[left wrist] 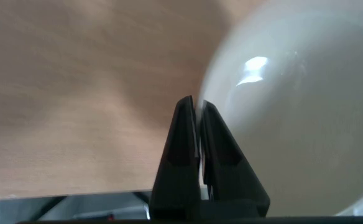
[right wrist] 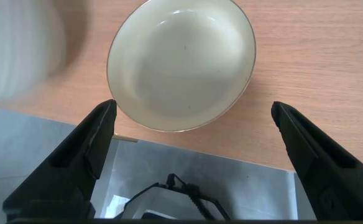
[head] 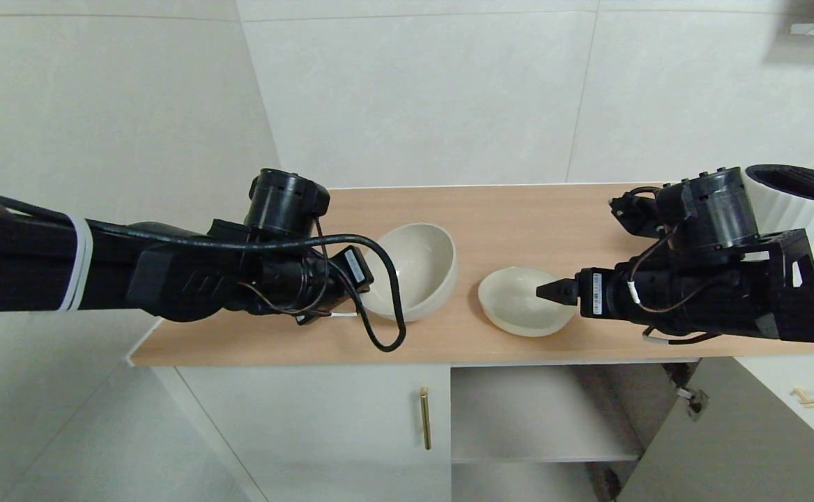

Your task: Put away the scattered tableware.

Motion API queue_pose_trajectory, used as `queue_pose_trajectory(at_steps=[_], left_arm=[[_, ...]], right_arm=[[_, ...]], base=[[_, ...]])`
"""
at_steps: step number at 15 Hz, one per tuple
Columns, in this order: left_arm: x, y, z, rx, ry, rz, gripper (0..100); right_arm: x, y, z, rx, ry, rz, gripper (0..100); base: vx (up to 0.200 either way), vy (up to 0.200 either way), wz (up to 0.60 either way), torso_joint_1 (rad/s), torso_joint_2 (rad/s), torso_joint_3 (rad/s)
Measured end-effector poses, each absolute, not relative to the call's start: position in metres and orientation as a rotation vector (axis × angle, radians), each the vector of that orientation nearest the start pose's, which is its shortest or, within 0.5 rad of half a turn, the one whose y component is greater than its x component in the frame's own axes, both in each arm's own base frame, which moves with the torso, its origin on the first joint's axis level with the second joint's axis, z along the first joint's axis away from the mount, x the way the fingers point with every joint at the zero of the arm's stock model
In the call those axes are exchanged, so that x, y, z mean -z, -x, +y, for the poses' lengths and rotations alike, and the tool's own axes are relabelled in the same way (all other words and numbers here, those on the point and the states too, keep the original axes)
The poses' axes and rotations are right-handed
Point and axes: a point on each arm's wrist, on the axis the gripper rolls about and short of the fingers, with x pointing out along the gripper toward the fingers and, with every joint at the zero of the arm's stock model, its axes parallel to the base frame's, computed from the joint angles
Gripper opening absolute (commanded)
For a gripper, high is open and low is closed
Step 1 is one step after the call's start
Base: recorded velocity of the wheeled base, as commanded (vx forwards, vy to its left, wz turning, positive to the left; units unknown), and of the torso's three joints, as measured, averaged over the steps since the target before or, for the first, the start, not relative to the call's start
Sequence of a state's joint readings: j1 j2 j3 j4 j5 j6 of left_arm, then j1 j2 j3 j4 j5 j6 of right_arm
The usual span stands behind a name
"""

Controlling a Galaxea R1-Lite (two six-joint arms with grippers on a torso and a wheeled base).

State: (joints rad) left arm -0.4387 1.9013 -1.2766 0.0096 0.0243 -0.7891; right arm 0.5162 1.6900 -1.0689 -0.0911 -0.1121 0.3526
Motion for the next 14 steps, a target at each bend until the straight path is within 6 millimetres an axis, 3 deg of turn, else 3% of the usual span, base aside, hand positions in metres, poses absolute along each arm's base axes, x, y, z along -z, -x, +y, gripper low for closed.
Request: queue_pose_trajectory(at_steps=[7, 14], left_arm=[[-0.187, -0.327, -0.153, 0.138, 0.608, 0.733, 0], [-0.194, -0.314, -0.153, 0.158, 0.578, 0.749, 0]], right_arm=[[-0.209, -0.283, 0.154, -0.259, -0.161, 0.543, 100], [-0.179, -0.323, 0.164, -0.042, -0.071, 0.547, 100]], base=[[0.000, 0.000, 0.00, 0.000, 0.00, 0.000], [0.000, 0.000, 0.00, 0.000, 0.00, 0.000]])
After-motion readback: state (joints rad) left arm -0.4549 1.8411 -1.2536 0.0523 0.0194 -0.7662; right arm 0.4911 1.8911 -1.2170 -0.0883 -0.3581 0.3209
